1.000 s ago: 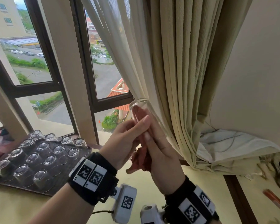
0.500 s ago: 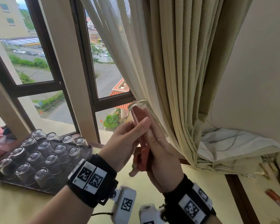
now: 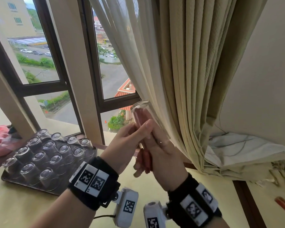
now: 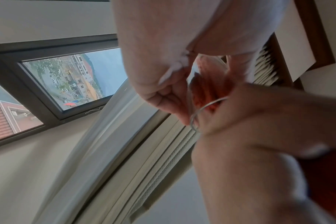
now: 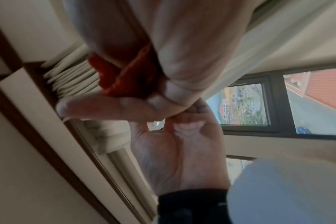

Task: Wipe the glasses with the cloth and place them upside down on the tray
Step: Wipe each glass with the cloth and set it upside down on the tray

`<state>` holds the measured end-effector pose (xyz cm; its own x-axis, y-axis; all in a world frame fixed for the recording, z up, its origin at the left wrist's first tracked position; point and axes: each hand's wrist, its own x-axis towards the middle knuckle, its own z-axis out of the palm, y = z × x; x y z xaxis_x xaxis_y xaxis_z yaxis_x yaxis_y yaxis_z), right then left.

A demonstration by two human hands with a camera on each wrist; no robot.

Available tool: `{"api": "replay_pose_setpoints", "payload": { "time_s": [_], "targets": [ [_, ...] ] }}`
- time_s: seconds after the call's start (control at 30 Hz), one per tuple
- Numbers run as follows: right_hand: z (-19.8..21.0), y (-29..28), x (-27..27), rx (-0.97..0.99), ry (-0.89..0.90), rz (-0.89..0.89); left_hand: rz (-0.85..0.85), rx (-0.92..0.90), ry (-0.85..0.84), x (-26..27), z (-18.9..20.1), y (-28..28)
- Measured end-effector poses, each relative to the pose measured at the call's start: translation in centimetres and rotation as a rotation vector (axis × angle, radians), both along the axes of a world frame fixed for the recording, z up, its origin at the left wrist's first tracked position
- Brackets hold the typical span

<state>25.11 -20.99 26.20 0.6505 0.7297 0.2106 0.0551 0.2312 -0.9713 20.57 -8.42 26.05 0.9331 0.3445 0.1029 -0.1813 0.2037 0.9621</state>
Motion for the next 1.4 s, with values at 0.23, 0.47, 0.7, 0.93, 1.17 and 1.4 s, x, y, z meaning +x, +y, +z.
{"api": "replay_pose_setpoints", "payload": {
  "time_s": [0.23,0.47,0.7,0.93,1.17,1.4],
  "targets": [
    [-1.1,-1.2,0.5,0.519,0.779,0.412,-0.006,-0.051,-0.083,0.3,0.5,1.1],
    [-0.6,-1.3,0.6,0.232,0.409,-0.242,-0.105,-0.181,0.076,0.9,-0.2,0.7],
    [-2.1,-3.5,2.1,-0.066,-0.988,-0.579,-0.184,-0.414,0.279,1.5,0.2,1.1],
    [-2.3,-3.7,1.8,-0.512,-1.111,-0.347,0.029,-0.349,0.163,1.7,-0.4,1.2],
    [-0.2,-3.1,-0.6,-0.105,0.069,0.139,-0.078,-0.286,-0.061,0.9,-2.0,1.6],
    [-0.7,-3.1,-0.3,-0.232,-0.348,-0.003,0.000,-0.241,-0.141,0.8,-1.4,2.2]
  ]
}}
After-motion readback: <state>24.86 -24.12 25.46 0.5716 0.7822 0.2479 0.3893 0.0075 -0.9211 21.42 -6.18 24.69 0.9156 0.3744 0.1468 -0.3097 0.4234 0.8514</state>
